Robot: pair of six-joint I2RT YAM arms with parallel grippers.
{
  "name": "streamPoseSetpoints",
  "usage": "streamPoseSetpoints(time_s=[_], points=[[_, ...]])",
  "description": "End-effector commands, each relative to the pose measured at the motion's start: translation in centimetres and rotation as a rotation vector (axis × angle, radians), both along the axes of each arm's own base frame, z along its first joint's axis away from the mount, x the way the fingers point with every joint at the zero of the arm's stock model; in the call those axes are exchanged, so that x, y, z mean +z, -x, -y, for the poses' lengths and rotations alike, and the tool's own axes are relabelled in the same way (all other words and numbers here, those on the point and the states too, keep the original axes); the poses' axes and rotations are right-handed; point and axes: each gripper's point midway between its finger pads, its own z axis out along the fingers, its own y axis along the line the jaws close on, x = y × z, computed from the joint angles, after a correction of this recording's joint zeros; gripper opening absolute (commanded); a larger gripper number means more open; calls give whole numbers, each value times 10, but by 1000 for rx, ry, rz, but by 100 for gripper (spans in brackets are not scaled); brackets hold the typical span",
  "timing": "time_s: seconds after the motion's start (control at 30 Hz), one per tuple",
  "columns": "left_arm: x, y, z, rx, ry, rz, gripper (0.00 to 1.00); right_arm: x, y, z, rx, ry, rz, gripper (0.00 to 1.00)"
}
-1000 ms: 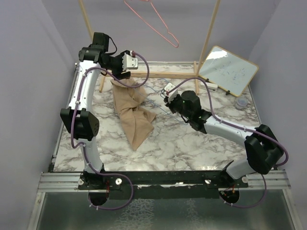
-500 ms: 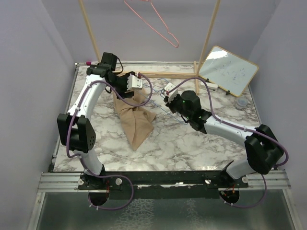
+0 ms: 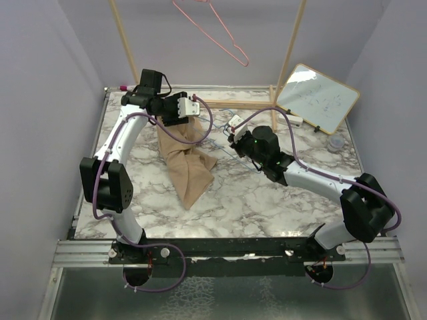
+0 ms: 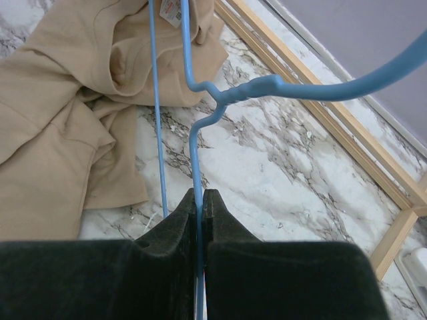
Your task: Place the t-shirt on the hanger
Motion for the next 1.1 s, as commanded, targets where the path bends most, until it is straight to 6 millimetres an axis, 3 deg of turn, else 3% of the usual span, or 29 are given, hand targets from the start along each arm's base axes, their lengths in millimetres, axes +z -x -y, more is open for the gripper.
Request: streamPoseSetpoints(time_s=[0.0,0.1,0.17,0.23,0.43,0.53,0.6,0.7,0.73,0.77,1.07], points=[[-11,-11,-3,30,-5,-5,49,26,-6,-6,-2,-47,66,1],[-15,-15,-3,43,-6,-7,28,27,-5,-5,-1,-50,67,1],[-16,-17,-3,46,-5,-11,24,25,-4,-5,-3,-50,65,1],[-16,-17,-3,47,-4,-14,24,24,-4,-4,-4,-50,63,1],[-20,-15,-3,52,-3,-53,42,23,-4,-3,-9,-53,60,1],[-26,-17,-5,61,-18,-58,41,23,-4,-3,-11,-56,60,1],[-27,-19,-6,66,-24,-54,34,23,-4,-4,-11,-57,61,1],[-25,-23,-6,71,-23,-42,12,25,-4,-4,-11,-61,64,1],[-23,-24,-6,73,-21,-38,3,25,-4,-4,-8,-62,63,1],[-20,-25,-6,73,-18,-32,0,24,-3,-5,-1,-62,62,1],[39,-14,14,3,78,-2,0,15,-5,-13,26,-52,38,1]])
